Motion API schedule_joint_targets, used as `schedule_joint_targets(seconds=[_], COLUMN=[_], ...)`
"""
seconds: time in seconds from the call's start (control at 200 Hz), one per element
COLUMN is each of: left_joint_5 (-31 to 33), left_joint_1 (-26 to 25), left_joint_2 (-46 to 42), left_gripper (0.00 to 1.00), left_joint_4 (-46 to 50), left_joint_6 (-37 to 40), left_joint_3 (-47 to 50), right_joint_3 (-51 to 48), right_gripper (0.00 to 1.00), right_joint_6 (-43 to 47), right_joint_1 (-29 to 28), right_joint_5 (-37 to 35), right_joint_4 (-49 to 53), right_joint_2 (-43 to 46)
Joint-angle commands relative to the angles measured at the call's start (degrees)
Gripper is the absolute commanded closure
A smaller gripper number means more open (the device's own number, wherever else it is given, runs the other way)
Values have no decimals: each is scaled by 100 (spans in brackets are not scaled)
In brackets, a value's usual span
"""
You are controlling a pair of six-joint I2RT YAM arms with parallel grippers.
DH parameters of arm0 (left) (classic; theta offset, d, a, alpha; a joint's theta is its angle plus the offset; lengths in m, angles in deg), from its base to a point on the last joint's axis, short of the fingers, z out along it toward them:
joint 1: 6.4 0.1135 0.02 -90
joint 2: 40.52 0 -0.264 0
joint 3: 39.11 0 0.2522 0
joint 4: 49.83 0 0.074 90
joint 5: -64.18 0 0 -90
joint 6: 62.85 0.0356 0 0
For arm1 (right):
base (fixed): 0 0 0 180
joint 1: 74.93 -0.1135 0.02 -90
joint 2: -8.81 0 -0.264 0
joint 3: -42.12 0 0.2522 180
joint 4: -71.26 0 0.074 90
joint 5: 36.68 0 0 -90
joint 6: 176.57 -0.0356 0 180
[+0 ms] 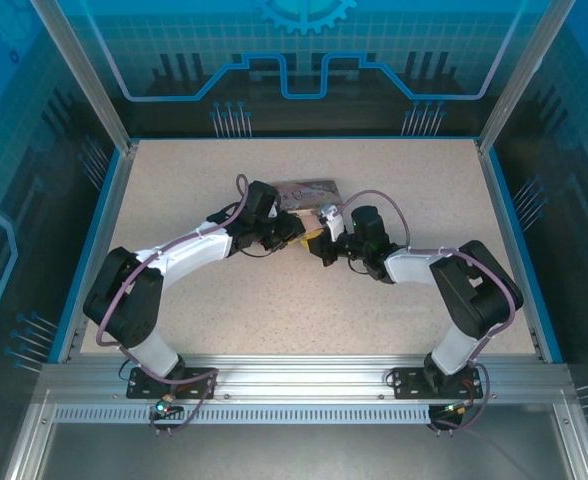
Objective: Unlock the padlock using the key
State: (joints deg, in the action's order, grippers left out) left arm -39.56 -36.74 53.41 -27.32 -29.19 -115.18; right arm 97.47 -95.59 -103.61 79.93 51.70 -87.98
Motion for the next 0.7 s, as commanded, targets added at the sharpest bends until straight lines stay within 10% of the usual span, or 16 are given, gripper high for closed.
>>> schedule_joint_targets(seconds=[0.0, 0.69], left_joint_5=[-271, -51], left_joint_1=[-93, -75], left_joint_2=[51, 20], left_gripper=[100, 100], left_joint_4=[-224, -339], left_joint_6=[150, -237], left_joint_3=[0, -58], right_joint_3=[175, -865], right_gripper=[99, 58], right_joint_6=[-130, 1687], right_joint_1=[21, -919], right_joint_5=[385, -2653], right_joint_4=[-56, 213], right_joint_2=[-68, 1012])
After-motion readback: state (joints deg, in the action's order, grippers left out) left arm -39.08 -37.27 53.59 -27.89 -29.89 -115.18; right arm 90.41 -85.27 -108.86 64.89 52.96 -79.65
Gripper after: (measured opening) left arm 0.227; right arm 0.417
